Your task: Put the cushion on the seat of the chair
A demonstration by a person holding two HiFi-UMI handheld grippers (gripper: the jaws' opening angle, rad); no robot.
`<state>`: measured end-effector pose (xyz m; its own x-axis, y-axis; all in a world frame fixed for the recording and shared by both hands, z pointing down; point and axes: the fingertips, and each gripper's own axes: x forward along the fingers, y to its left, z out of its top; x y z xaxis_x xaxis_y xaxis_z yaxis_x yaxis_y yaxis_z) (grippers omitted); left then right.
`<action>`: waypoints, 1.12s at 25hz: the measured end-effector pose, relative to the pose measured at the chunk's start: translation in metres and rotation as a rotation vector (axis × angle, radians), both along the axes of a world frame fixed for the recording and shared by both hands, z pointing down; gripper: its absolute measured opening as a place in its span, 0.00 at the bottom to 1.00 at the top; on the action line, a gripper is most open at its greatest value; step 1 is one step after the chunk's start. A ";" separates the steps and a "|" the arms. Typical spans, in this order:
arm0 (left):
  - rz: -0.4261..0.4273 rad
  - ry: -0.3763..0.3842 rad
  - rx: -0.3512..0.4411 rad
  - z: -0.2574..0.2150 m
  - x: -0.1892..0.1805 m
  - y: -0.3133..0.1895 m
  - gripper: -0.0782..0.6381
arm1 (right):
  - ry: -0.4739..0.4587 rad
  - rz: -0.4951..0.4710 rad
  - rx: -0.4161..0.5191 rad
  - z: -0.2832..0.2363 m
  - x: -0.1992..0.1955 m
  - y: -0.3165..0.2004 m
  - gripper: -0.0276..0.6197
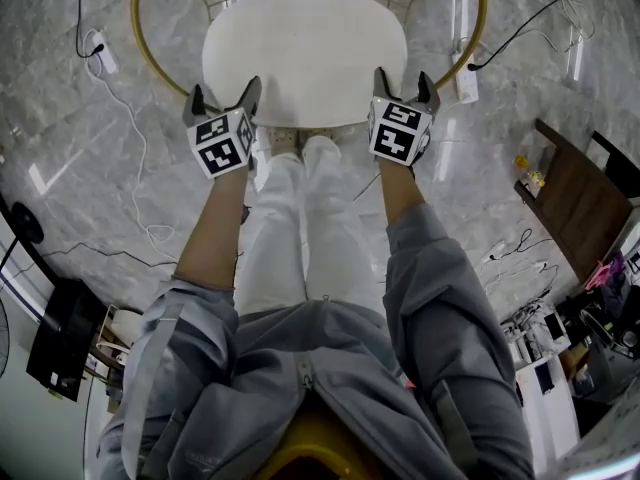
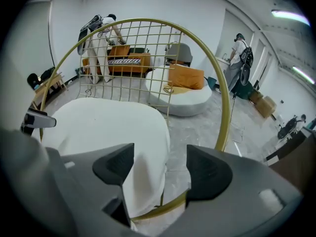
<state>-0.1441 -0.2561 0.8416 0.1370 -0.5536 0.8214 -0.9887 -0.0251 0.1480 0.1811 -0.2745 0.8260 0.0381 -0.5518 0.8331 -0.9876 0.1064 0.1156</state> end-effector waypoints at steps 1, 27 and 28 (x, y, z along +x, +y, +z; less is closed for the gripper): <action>-0.019 -0.002 0.014 -0.005 -0.005 0.001 0.81 | -0.004 0.005 0.006 -0.003 0.000 0.002 0.53; 0.252 0.129 0.382 -0.277 0.056 0.040 0.12 | -0.120 -0.118 0.239 -0.248 -0.051 0.082 0.04; 0.249 0.131 0.396 -0.291 0.056 0.043 0.12 | -0.123 -0.129 0.255 -0.262 -0.055 0.085 0.04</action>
<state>-0.0882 -0.2131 0.5511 0.3933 -0.7576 0.5210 -0.9191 -0.3379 0.2026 0.1266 -0.1891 0.5639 -0.1385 -0.7375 0.6610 -0.9761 0.2144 0.0347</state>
